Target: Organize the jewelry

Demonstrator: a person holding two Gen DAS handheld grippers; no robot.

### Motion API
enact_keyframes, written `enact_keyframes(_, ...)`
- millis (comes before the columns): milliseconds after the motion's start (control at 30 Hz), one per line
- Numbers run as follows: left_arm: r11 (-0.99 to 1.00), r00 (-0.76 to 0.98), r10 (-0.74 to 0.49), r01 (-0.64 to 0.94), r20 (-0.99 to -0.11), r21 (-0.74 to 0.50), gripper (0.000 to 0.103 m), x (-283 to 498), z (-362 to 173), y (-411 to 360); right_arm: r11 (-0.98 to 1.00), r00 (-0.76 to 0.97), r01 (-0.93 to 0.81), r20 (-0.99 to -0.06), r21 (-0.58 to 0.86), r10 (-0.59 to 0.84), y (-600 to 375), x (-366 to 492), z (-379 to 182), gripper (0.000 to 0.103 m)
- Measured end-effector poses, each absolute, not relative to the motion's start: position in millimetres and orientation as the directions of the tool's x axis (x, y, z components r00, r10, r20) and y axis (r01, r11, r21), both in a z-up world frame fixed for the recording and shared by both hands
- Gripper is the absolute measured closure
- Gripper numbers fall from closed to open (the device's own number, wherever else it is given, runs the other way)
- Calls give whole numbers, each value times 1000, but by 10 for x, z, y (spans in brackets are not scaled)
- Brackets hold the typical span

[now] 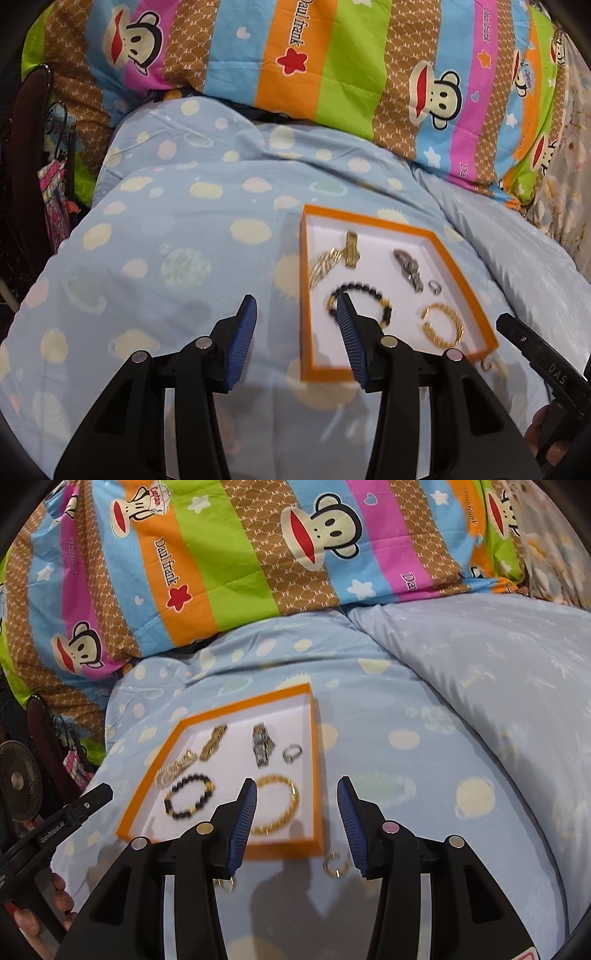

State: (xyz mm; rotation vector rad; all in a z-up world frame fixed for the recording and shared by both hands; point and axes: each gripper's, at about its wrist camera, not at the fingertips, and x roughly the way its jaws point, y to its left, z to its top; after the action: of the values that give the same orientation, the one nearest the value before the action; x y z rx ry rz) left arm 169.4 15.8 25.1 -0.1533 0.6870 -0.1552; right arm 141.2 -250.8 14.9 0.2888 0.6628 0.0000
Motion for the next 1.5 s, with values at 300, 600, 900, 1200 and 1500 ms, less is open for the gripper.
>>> enact_keyframes(300,984,701,-166,74,-694,-161,59,1447,7,159,976,740,111,-671,189,45,-2461,1191,28,58)
enact_keyframes(600,981,680,-171,54,-713,-184,59,1333,-49,235,979,671,117,-740,165,45,-2465,1297,-101,58)
enact_keyframes(900,979,669,-186,61,-719,-196,59,1358,-68,234,973,652,165,-758,164,18,-2541,1429,-134,69)
enact_keyframes(1200,978,666,-195,73,-720,-197,59,1351,-70,210,974,658,159,-753,159,15,-2525,1400,-125,85)
enact_keyframes(1500,955,643,-296,190,-706,-228,59,1153,44,-157,970,691,127,-720,207,64,-2516,997,-62,85)
